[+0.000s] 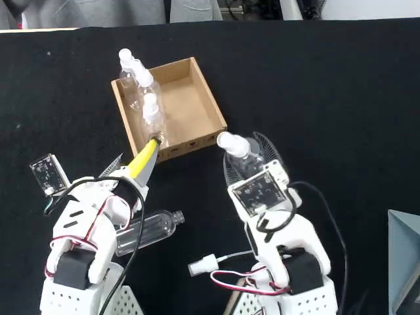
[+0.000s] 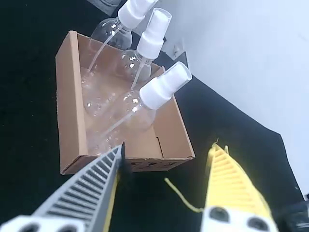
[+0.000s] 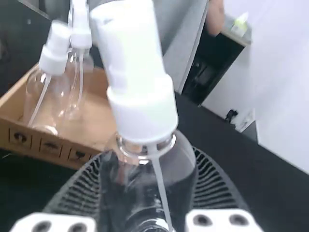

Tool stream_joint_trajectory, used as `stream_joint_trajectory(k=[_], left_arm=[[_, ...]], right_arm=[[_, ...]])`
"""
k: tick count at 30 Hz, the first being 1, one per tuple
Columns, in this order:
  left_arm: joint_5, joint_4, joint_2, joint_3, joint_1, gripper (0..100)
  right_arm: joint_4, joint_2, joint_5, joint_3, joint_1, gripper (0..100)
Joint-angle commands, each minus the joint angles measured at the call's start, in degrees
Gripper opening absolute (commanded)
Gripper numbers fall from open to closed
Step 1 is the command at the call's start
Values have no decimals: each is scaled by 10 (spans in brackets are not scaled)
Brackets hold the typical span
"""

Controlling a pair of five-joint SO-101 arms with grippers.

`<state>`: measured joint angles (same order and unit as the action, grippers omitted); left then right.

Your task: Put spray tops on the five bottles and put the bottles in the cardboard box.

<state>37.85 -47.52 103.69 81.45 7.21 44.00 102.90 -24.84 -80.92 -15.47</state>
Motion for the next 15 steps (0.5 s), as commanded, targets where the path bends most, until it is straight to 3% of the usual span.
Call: stream_joint_trajectory(k=[1, 8, 15], left_arm=[[-4, 26, 6, 0, -8, 256], [-4, 71, 6, 37, -9, 256], [-4, 74, 6, 36, -39, 256]], right_arm=[[3, 20, -1, 60, 16, 98], [0, -30, -1, 108, 11, 98], [-30, -185, 4, 180, -54, 97]])
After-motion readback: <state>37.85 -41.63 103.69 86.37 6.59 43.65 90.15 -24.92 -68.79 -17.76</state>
